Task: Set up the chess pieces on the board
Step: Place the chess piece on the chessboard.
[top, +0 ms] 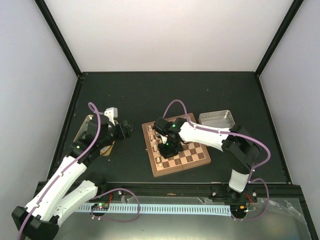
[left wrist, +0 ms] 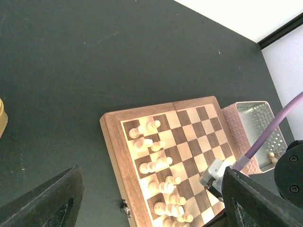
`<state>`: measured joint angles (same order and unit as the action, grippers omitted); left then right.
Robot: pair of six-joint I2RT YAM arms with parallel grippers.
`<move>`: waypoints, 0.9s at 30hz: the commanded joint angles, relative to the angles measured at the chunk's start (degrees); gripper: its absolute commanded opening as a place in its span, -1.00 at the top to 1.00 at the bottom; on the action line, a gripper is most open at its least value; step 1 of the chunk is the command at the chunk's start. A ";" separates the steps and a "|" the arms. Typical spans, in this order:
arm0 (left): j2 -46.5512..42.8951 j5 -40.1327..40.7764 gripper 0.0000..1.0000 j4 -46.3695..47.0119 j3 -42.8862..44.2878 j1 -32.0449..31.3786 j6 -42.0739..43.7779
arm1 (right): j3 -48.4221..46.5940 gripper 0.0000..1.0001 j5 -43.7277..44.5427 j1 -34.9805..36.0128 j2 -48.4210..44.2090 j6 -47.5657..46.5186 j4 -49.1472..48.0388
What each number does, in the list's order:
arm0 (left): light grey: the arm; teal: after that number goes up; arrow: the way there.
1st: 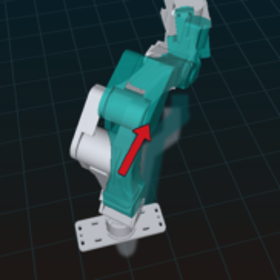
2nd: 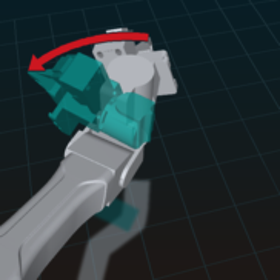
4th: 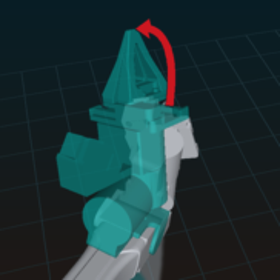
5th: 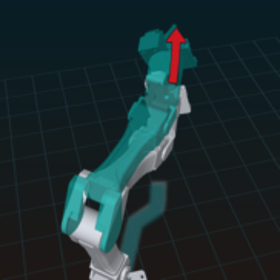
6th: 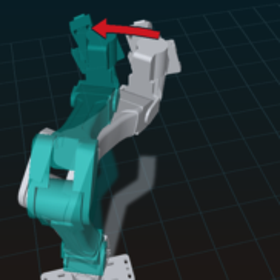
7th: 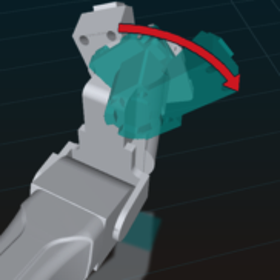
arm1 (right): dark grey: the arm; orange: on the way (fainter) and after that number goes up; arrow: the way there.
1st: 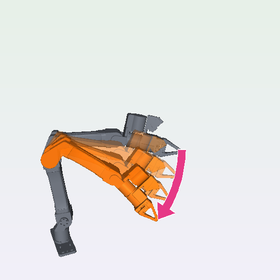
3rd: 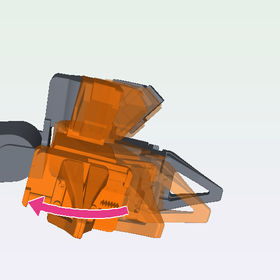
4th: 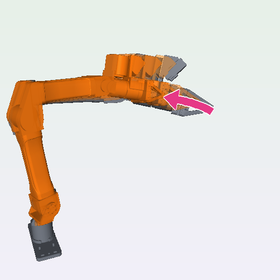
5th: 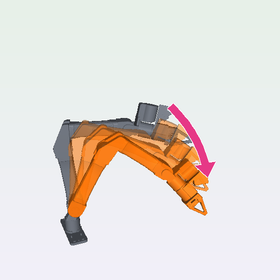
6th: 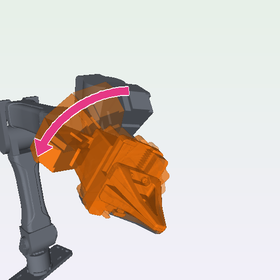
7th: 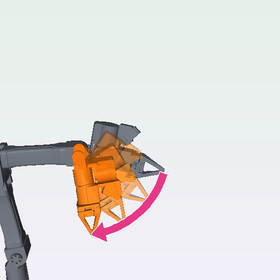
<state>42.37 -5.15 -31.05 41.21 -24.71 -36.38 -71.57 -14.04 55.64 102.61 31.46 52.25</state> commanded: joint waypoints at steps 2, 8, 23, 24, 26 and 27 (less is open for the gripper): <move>-1.03 0.68 -0.63 -1.19 0.23 0.54 0.70 | -1.51 0.82 0.17 0.40 1.07 0.62 -0.71; -0.98 0.67 -0.63 -1.03 0.11 0.63 0.61 | -1.73 0.69 -0.77 0.44 0.67 0.72 -1.01; -1.42 0.64 -0.64 -1.45 0.31 0.72 0.53 | -1.63 0.58 -1.65 0.45 -4.04 2.09 -2.02; -1.68 0.56 -0.64 -1.34 0.29 0.72 0.57 | -1.33 0.55 -0.76 0.38 -5.55 2.64 -2.13; -2.26 0.40 -0.64 -0.95 0.36 0.76 0.75 | -0.66 0.46 2.10 0.04 -8.76 3.90 -2.15; -2.63 0.40 -0.64 -0.75 0.34 0.72 0.85 | -0.16 0.43 3.54 -0.30 -10.74 4.63 -2.22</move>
<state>41.54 -5.15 -31.55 41.21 -24.38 -36.38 -72.16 -14.90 55.75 99.50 33.45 51.20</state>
